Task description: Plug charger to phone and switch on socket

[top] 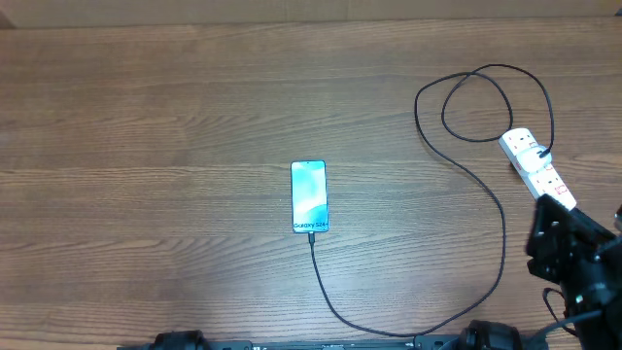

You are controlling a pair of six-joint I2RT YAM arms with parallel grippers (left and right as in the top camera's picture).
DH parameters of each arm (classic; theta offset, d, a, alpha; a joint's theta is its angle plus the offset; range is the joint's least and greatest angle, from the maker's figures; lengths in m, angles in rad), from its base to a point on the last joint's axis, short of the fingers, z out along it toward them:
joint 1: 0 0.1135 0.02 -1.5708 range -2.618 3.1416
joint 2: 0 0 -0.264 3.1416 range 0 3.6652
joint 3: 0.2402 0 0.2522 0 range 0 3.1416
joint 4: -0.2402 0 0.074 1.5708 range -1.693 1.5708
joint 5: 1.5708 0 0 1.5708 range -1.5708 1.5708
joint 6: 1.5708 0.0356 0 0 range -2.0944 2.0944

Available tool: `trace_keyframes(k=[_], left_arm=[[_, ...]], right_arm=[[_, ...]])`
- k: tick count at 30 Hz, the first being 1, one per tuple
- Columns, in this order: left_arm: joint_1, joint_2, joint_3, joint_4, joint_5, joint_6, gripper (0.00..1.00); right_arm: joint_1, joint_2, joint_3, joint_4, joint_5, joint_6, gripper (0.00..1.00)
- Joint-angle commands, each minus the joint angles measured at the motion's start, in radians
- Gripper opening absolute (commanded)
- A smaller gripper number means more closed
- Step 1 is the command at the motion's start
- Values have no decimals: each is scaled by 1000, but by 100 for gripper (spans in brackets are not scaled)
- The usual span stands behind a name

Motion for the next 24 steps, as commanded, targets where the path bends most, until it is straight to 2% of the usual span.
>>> trace_keyframes(k=[1, 8, 11, 15, 19, 24], left_arm=[[10, -12, 0, -31, -5, -16, 100], [10, -12, 0, -31, -5, -16, 100], [10, -12, 0, -31, -5, -16, 100], [10, -12, 0, -31, -5, -16, 100], [10, -12, 0, -31, -5, -16, 99], [10, -12, 0, -31, -5, -16, 100]], right_arm=[[5, -6, 21, -18, -69, -5, 100], [5, -6, 22, -38, -63, -11, 100], [5, -6, 21, -66, 35, -14, 100], [11, -6, -16, -89, 56, -14, 100], [58, -40, -162, 60, 45, -13, 100], [63, -163, -488, 441, -46, -13, 100]])
